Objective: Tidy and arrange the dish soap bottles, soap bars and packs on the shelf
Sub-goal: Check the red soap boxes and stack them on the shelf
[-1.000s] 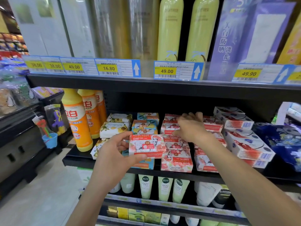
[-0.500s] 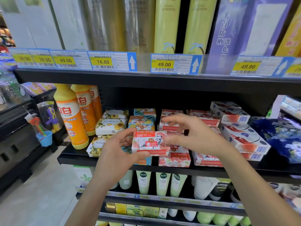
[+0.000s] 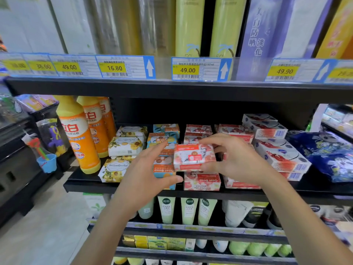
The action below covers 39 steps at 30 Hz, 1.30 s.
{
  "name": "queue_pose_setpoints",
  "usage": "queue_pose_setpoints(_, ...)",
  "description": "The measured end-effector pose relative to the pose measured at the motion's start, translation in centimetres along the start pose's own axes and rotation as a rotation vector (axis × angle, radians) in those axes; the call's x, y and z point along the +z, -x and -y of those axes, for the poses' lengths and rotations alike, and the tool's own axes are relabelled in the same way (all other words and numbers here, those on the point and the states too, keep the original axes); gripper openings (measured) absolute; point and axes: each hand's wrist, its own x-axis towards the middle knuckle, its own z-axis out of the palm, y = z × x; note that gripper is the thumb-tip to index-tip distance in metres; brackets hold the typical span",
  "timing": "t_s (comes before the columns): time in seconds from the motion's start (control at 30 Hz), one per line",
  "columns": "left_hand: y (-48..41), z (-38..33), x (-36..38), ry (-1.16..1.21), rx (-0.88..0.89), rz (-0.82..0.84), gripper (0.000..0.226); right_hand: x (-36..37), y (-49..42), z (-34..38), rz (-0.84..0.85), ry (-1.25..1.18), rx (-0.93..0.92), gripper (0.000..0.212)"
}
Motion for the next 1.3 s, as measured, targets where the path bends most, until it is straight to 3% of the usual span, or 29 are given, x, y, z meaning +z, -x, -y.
queue_pose_setpoints(0.1, -0.2, 1.2, 0.2, -0.157, 0.023, 0.025, 0.092, -0.3, -0.7, -0.9, -0.019, 0.087, 0.091, 0.07)
queue_pose_setpoints(0.27, -0.1, 2.7, 1.4, -0.212, 0.084, -0.013, 0.075, 1.0, -2.1, -1.3, -0.014, 0.169, 0.148, 0.069)
queue_pose_setpoints(0.47, -0.2, 3.0, 1.6, -0.179, 0.092, -0.033, 0.074, 2.2, -2.5, -1.9, -0.038, 0.219, 0.143, 0.053)
queue_pose_setpoints(0.7, -0.2, 3.3, 1.8, -0.167, 0.077, -0.042, 0.074, 2.5, -1.8, -2.3, -0.047, 0.237, 0.106, 0.052)
queue_pose_setpoints(0.87, -0.3, 3.5, 2.0, -0.181, 0.087, -0.053, 0.074, -1.9, -2.3, -4.3, -0.261, 0.193, 0.177, 0.06)
queue_pose_setpoints(1.03, -0.2, 3.4, 1.8, -0.191, 0.064, -0.035, 0.074, -4.5, -4.2, -8.3, -0.041, 0.24, 0.451, 0.088)
queue_pose_setpoints(1.3, -0.4, 2.8, 1.3, -0.235, 0.041, 0.001, 0.077, -4.2, -5.4, -10.2, 0.011, 0.316, 0.41, 0.079)
